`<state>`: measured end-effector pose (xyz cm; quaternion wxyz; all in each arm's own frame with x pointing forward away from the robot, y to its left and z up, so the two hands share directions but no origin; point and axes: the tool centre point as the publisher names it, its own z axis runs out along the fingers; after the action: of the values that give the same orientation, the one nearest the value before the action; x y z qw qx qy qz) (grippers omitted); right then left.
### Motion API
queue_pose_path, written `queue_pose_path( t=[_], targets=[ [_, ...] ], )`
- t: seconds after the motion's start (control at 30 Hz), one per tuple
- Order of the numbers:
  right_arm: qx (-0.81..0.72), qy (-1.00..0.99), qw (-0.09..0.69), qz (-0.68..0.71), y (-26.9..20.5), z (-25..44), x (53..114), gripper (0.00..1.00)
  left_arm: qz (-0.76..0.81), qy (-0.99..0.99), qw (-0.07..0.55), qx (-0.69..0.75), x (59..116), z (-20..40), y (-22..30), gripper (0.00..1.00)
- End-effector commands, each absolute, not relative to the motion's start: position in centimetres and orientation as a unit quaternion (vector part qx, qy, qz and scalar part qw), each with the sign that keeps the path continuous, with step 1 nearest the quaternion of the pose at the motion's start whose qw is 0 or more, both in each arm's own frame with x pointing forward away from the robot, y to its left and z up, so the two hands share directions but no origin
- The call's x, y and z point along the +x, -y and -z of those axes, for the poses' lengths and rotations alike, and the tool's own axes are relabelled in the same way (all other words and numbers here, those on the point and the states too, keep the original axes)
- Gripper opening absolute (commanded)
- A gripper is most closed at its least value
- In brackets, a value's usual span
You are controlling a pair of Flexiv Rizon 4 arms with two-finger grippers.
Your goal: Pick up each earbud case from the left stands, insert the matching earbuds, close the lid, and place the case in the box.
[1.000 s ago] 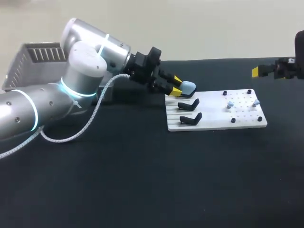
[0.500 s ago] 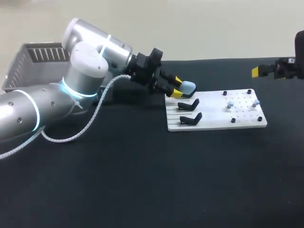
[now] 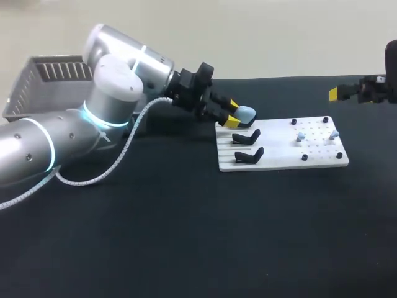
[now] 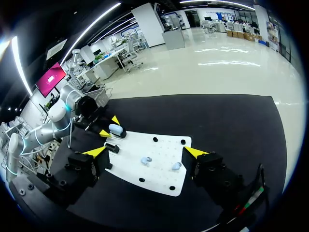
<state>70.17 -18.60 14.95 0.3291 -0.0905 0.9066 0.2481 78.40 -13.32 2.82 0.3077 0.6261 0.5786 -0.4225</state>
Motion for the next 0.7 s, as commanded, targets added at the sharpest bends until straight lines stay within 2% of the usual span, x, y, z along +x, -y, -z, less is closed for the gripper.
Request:
queue_pose_path(
  t=[0.03,0.27,0.53,0.7],
  targets=[
    [-0.09,-0.907,0.329,-0.247,18.61,-14.97,70.12,1.0,0.425,-0.575,0.306,0.629,78.91,-2.66,13.59,0.58],
    [-0.09,-0.907,0.329,-0.247,18.61,-14.97,70.12,1.0,0.425,-0.574,0.306,0.63,78.97,-2.68,13.75,0.51],
    [-0.09,-0.907,0.329,-0.247,18.61,-14.97,70.12,1.0,0.425,-0.572,0.304,0.632,78.88,-2.66,13.88,0.55],
    [-0.09,-0.907,0.329,-0.247,18.61,-14.97,70.12,1.0,0.423,-0.572,0.305,0.633,78.89,-2.7,13.89,0.43]
  ],
)
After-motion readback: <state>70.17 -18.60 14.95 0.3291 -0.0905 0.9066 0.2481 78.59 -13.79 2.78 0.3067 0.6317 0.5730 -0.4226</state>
